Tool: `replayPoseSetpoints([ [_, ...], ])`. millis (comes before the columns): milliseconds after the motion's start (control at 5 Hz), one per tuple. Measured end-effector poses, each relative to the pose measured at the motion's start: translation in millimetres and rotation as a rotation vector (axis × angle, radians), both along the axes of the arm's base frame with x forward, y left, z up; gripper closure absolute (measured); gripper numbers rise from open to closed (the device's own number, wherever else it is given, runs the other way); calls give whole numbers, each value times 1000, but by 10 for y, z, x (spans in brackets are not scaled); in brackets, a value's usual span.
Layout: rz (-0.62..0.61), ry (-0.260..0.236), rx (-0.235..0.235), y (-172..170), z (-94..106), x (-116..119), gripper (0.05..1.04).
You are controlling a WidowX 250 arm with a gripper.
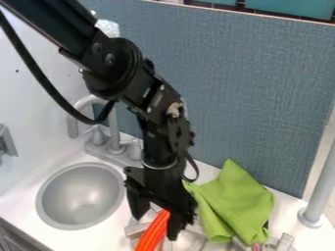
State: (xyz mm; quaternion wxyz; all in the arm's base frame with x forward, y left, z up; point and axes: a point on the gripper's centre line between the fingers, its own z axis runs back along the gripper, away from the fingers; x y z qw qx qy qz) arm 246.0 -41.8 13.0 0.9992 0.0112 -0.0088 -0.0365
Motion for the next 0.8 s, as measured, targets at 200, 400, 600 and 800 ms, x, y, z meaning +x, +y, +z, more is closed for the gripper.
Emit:
replayPoseSetpoints([
  [200,43,33,45,111,-117,98,83],
  [400,95,72,83,237,-273,172,83],
  [600,130,80,101,281,-461,201,83],
  [800,146,92,91,273,-649,215,83],
])
